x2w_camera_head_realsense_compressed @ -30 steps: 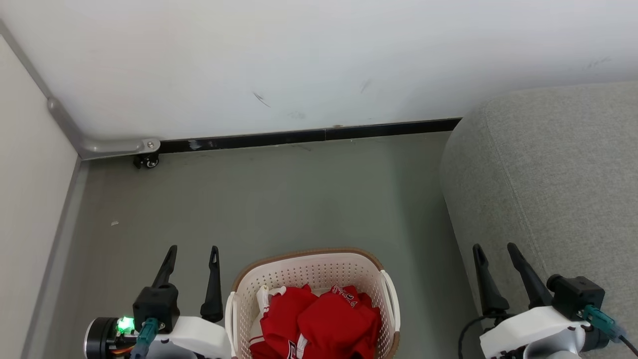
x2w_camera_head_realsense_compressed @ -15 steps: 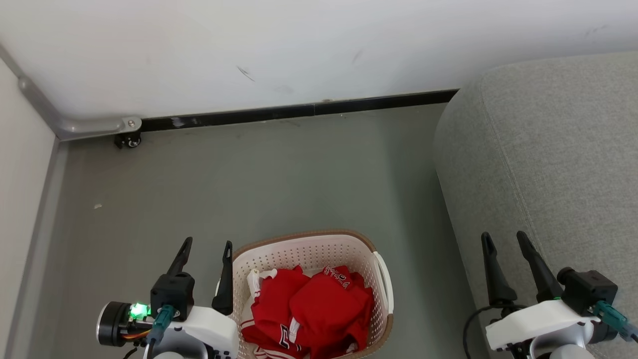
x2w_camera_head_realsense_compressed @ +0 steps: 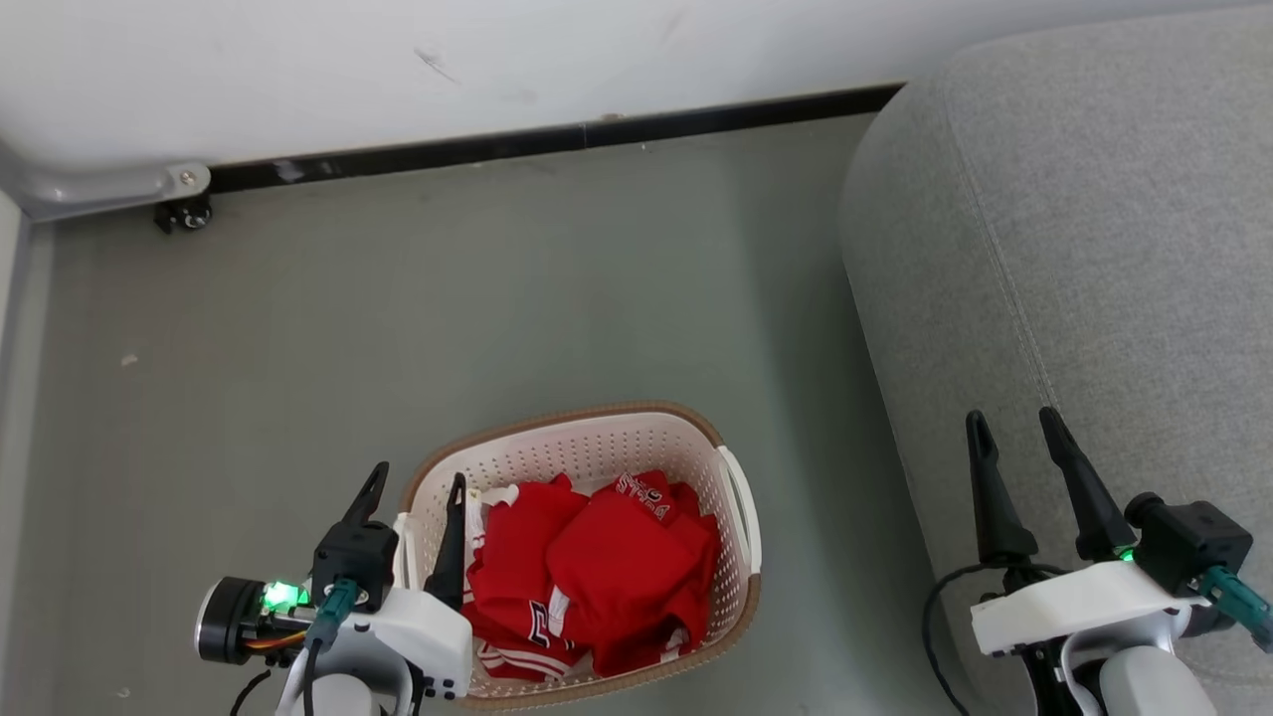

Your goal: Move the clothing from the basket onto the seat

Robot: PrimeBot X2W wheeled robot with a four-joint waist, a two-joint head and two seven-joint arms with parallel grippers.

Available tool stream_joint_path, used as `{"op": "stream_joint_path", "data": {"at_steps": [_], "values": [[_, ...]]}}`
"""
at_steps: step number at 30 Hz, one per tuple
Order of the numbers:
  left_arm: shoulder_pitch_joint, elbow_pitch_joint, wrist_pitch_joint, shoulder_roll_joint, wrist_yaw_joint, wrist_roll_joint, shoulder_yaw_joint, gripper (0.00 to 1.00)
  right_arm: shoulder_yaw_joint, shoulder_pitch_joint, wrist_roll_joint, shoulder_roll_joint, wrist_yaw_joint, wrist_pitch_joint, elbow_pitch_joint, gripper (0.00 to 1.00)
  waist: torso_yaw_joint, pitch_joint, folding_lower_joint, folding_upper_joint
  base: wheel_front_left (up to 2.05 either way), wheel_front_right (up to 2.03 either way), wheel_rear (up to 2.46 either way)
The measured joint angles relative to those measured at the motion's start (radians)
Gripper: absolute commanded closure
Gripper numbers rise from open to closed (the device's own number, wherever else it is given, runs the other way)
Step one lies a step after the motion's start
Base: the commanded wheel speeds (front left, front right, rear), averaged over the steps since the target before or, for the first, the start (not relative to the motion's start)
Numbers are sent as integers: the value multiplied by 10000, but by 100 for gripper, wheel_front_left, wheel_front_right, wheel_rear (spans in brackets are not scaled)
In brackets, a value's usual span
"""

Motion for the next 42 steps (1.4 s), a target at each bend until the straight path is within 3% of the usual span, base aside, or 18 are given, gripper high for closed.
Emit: {"op": "stream_joint_path", "data": {"at_steps": [42], "values": [[-1935, 2313, -8, 337, -42, 353, -199, 0, 345, -2333, 140, 4, 0, -339, -360, 0, -957, 3054, -1, 0, 0, 0, 0]]}}
